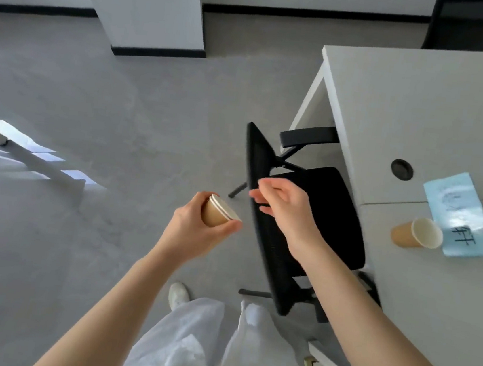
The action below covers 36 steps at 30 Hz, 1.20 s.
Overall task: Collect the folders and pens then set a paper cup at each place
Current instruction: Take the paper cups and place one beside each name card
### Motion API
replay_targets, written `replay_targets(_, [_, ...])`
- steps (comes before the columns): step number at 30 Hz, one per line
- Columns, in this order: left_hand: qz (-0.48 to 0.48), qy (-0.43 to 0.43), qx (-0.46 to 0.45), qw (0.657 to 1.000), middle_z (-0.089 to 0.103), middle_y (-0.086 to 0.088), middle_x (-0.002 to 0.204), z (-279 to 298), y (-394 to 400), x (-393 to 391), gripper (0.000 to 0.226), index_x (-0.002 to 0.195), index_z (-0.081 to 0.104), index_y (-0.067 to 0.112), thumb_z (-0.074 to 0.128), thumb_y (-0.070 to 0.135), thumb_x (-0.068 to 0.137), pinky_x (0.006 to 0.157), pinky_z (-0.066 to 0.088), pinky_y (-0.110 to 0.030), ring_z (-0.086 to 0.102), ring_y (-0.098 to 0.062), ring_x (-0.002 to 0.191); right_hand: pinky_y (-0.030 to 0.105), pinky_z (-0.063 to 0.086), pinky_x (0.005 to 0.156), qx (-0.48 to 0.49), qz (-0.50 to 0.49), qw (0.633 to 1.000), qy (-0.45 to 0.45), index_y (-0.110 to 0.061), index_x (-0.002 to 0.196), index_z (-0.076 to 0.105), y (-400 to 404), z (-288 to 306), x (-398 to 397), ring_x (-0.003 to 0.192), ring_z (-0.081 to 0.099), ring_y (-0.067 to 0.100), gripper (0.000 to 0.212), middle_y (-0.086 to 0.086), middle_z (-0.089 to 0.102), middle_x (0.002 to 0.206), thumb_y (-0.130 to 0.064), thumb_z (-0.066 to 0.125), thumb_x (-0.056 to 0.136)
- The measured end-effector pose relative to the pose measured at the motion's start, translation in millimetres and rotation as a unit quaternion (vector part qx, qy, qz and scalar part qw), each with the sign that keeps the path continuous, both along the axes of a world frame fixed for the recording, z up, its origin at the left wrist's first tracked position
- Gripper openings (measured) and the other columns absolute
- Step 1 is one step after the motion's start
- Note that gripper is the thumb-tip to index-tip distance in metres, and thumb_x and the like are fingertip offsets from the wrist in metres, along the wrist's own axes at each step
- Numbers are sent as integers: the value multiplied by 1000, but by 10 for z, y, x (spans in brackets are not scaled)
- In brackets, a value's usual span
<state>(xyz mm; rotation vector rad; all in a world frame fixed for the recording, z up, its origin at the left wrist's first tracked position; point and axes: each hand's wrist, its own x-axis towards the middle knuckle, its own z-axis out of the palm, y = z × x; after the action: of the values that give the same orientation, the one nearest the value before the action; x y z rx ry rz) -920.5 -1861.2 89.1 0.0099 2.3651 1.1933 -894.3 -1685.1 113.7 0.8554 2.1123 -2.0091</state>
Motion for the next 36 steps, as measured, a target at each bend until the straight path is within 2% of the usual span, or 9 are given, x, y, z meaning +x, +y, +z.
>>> replay_targets(7, [-46, 51, -58, 996, 65, 12, 85, 7, -965, -886, 64, 112, 53, 35, 76, 65, 60, 64, 58, -37, 65, -12, 76, 23, 49, 71, 121, 203, 972, -8, -23, 81, 70, -1169, 86, -831, 69, 63, 1, 17, -10, 70, 70, -31, 60, 92])
replay_targets(12, [-77, 70, -63, 993, 65, 10, 87, -66, -1277, -1397, 79, 115, 51, 34, 70, 75, 50, 75, 55, -40, 63, -19, 83, 33, 53, 84, 143, 232, 962, -6, -16, 88, 74, -1431, -12, -1305, 84, 69, 13, 13, -1, 74, 83, -22, 64, 90])
replay_targets(19, [-113, 70, -52, 990, 66, 14, 91, -132, -1101, -2422, 77, 114, 50, 40, 71, 76, 50, 77, 55, -41, 64, -15, 87, 30, 56, 78, 129, 163, 978, -5, -16, 85, 72, -1246, -40, -2240, 76, 70, 13, 4, 0, 74, 79, -19, 70, 83])
replay_targets(22, [-121, 78, -54, 988, 65, 15, 91, -57, -964, -2955, 74, 114, 49, 41, 67, 74, 49, 76, 54, -40, 63, -13, 86, 20, 49, 70, 117, 108, 987, 16, -16, 85, 68, -1045, 8, -2760, 71, 64, 9, 9, -2, 69, 76, -14, 75, 79])
replay_targets(26, [-116, 96, -39, 988, 65, 13, 86, 77, -679, -3722, 62, 109, 47, 40, 66, 68, 56, 71, 54, -41, 63, -15, 78, 20, 44, 84, 152, 73, 984, 59, -23, 90, 67, -683, 106, -3557, 94, 58, 12, 19, -12, 61, 95, -20, 79, 76])
replay_targets(28, [-100, 112, -25, 988, 64, 13, 87, 123, -531, -4058, 55, 108, 46, 42, 66, 64, 61, 71, 54, -40, 63, -15, 77, 23, 41, 94, 176, 41, 981, 73, -23, 108, 62, -575, 105, -3865, 108, 51, 12, 37, -12, 55, 109, -25, 80, 76])
replay_targets(31, [-96, 128, -9, 987, 63, 17, 94, 177, -318, -4514, 54, 113, 45, 44, 69, 59, 66, 72, 55, -40, 63, -16, 80, 25, 39, 101, 58, -20, 998, -12, -19, 133, 47, -433, 115, -4242, 119, 48, 9, 64, -4, 50, 126, -37, 77, 80])
replay_targets(34, [-123, 121, 2, 985, 62, 21, 95, 201, -93, -4969, 56, 118, 43, 47, 72, 52, 70, 72, 56, -42, 64, -13, 80, 30, 43, 103, -102, 3, 993, -56, -23, 117, 60, -254, 109, -4608, 106, 56, 2, 31, -11, 61, 108, -38, 64, 90])
replay_targets(36, [-143, 110, 14, 983, 62, 22, 93, 189, 59, -5253, 60, 121, 41, 48, 74, 51, 71, 72, 56, -43, 64, -11, 81, 22, 46, 93, -135, -17, 990, -24, -22, 109, 64, -141, 66, -4863, 96, 60, -3, 18, -11, 66, 101, -28, 63, 92])
